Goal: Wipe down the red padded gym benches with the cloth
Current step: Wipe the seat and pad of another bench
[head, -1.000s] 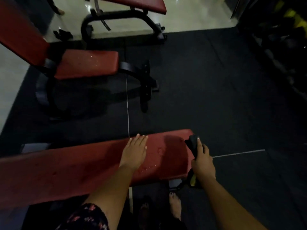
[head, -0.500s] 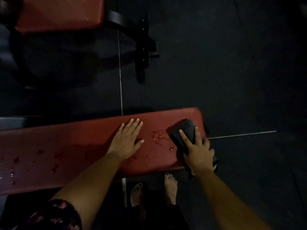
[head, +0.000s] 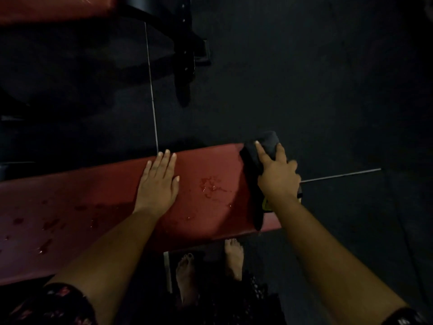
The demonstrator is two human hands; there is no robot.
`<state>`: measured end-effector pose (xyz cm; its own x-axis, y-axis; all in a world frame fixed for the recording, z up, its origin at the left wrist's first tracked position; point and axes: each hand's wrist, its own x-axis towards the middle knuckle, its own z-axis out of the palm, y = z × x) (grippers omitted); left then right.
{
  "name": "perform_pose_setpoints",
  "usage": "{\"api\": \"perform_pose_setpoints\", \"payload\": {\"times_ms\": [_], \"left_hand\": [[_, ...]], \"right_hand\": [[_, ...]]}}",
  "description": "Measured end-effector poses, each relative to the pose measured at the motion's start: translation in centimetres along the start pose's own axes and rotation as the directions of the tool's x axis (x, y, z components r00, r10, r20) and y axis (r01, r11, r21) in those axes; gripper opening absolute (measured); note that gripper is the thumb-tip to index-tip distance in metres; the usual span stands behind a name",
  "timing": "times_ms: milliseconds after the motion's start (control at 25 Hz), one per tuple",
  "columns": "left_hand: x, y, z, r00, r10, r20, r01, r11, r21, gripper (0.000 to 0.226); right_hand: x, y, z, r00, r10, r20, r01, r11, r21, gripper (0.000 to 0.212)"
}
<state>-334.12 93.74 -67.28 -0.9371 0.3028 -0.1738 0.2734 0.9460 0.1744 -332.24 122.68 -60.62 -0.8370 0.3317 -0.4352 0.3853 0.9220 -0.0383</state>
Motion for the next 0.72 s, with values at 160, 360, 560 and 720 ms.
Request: {"api": "perform_pose_setpoints", "payload": {"times_ms": [160,360,560,720], "left_hand": [[0.1,-0.6,0.1,0.999,0.035,-0.040,-0.037,0.998,-0.044,0.062],[0.0,-0.5,0.0,0.997,0.021,-0.076,-0.027,0.997,-0.077,0.062],[-0.1,-0.4,0.0,0.996,0.024,-0.086,-0.032,0.996,-0.086,0.061],[0.0,-0.6,0.2,0.997,0.018,-0.081,-0.022,0.998,-0.059,0.061]], "right_hand": [[-7.9,3.4,4.2,0.994,0.105,-0.029,-0.103,0.992,0.071,0.087],[-16.7,2.7,7.9,0.987,0.151,0.059,-0.157,0.981,0.113,0.085],[-11.0,-0.1,5.3,0.995,-0.021,-0.095,0.022,1.000,0.013,0.069],[-2.4,-3.0,2.0,0.996,0.020,-0.083,-0.022,0.999,-0.025,0.069]]}}
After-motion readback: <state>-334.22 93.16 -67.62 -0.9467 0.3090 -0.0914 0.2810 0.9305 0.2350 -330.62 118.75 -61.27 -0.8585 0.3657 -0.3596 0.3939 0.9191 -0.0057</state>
